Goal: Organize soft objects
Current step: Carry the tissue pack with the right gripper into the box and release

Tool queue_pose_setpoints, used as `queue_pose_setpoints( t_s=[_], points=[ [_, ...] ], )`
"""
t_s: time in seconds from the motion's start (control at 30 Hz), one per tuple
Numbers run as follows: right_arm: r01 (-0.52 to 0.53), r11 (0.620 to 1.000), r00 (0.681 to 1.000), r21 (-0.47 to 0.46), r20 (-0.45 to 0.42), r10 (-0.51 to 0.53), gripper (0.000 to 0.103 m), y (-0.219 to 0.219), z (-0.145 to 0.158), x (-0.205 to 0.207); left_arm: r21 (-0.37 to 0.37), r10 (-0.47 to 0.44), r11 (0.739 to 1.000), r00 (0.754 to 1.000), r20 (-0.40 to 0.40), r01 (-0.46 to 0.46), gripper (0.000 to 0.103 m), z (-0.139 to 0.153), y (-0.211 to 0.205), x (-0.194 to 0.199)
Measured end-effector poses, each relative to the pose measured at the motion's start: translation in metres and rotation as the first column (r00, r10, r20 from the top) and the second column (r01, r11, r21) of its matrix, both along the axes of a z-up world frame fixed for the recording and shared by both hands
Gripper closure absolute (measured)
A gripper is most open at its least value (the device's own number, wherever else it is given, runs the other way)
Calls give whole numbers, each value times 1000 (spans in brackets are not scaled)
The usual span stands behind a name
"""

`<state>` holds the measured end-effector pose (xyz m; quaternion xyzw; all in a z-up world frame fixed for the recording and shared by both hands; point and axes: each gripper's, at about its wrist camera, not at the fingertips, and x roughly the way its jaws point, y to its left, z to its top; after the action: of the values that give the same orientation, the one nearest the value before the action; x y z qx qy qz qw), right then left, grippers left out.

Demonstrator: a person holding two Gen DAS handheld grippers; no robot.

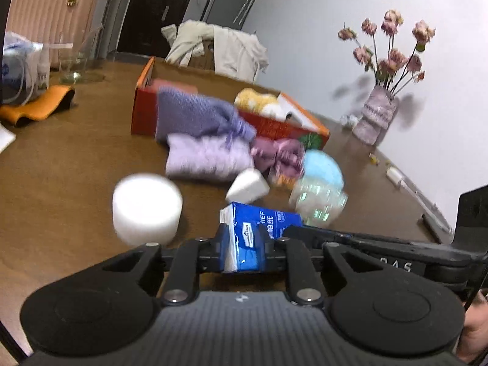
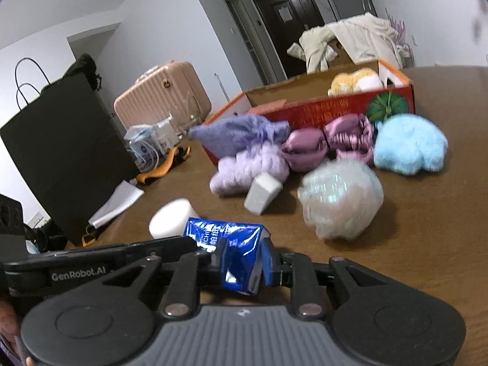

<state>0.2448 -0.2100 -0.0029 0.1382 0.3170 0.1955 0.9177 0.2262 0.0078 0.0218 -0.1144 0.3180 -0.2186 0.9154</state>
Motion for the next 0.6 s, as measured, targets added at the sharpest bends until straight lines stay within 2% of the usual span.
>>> queue_pose_setpoints(
  t_s=[0.13,0.3,0.4,0.47,0.6],
  points=[
    [-7,1000,998,-16,69,8,81,-6,29,28,-17,-6,1000,999,53,7,84,33,-4,29],
    [-28,998,991,-55,126,35,81,-18,68,103,-24,-20,999,993,117,23,84,78,-17,101],
    [-32,999,996,-44,85,35,81,-26,82,164,-1,-3,1000,994,105,3,84,93,-30,163],
    [-19,999,1000,-29,21,19,81,-31,85,212,-3,9,1000,997,82,-9,84,96,-39,206],
    [14,999,994,-32,-105,-18,81,-38,70,306,-16,33,999,999,-8,-33,84,86,-50,292]
  ],
)
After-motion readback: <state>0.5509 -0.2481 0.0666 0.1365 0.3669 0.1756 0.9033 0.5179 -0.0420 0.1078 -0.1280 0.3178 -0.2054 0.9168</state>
